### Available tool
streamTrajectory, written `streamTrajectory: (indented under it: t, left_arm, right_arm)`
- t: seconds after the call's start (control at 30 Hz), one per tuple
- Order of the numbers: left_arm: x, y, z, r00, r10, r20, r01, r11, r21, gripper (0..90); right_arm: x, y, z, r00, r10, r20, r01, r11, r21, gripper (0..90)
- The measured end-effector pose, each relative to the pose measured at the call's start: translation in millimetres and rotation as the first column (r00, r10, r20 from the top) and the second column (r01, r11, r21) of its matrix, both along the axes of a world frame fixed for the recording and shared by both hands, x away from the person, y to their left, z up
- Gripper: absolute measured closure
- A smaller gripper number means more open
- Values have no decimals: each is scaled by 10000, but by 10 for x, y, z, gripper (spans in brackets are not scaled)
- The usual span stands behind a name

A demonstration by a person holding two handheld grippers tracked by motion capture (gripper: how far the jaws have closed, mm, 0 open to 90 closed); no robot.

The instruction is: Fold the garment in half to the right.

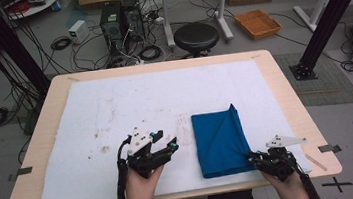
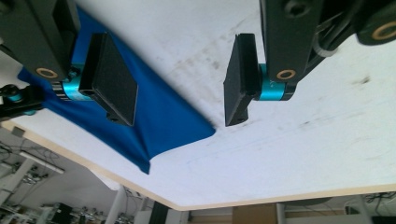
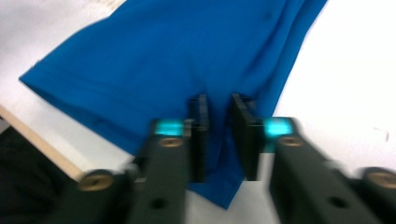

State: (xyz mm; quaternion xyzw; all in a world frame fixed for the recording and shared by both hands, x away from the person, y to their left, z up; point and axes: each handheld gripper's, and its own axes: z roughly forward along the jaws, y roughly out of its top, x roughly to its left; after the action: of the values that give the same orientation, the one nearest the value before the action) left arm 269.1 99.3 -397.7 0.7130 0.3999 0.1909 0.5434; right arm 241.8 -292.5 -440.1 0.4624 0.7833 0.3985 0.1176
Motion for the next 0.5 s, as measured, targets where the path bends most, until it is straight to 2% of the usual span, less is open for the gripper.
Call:
streamTrajectory:
  t: [0.1,0.27,0.33,0.43,0.5]
  left_arm:
    - [-11,73,0,10000,43,19,-43,10000,-3,448]
    - [-9,143,6,10000,60,-5,-60,10000,34,448]
    - [-10,162,15,10000,80,49,-80,9999,72,448]
    - [-8,176,21,9999,101,80,-102,9999,75,447]
    - [-2,198,27,9999,120,118,-121,9999,95,442]
  right_arm:
    - [-49,-40,40,9999,-115,84,114,9999,87,877]
    - [-106,-86,38,9998,-211,-40,212,9998,66,876]
    - [-143,-98,31,9997,-246,-69,245,9996,-99,872]
    - [-139,-117,60,9994,-353,-22,353,9993,-121,804]
    - [-71,-142,128,9985,-500,200,503,9987,-116,791]
